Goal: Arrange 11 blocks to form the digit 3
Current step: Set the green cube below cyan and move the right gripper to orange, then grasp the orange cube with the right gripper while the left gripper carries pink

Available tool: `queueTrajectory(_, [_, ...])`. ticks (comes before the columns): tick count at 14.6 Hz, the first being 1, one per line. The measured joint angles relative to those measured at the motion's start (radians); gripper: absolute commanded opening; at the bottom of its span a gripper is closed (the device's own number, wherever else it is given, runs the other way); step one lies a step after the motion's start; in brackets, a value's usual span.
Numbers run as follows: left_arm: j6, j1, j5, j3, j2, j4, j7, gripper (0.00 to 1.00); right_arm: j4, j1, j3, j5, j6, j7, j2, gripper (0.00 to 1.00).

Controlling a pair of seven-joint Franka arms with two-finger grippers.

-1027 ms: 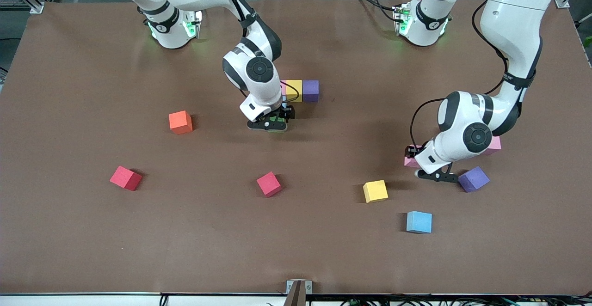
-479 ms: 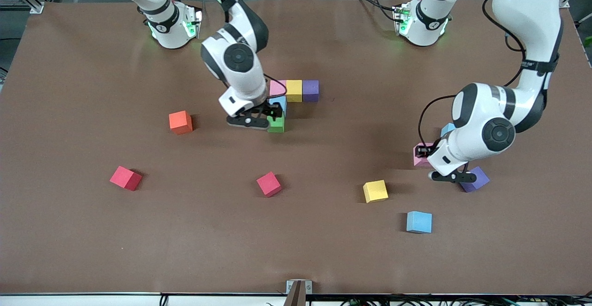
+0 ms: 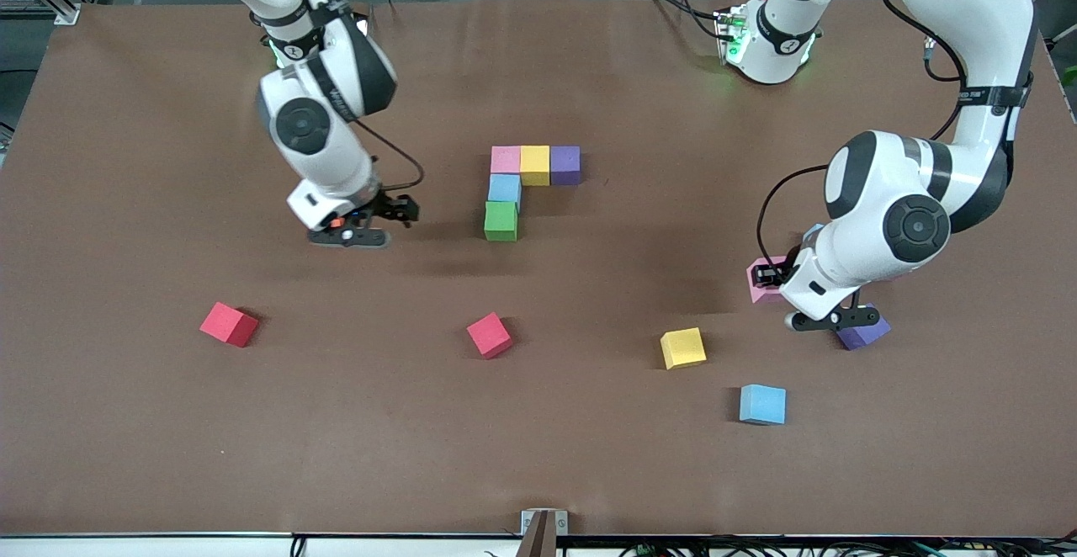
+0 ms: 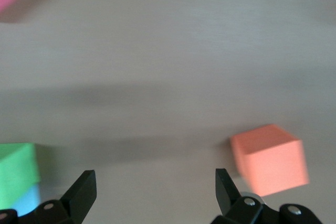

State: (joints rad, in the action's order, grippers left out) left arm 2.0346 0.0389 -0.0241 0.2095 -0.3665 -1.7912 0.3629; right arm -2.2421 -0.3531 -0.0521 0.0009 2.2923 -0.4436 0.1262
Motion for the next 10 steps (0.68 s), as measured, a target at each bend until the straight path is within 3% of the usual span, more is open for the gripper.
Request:
queueTrajectory(6, [-0.002, 0.005, 0.000, 0.069, 0.007, 0.018, 0.274, 0.25, -0.104, 0.196, 0.001, 0.000, 0.050, 0.296, -0.015, 1.00])
queueTrajectory(10, [-0.003, 0.010, 0.000, 0.113, 0.007, 0.023, 0.455, 0.25, -0.213, 0.233, 0.000, 0.000, 0.193, 0.355, -0.015, 1.00])
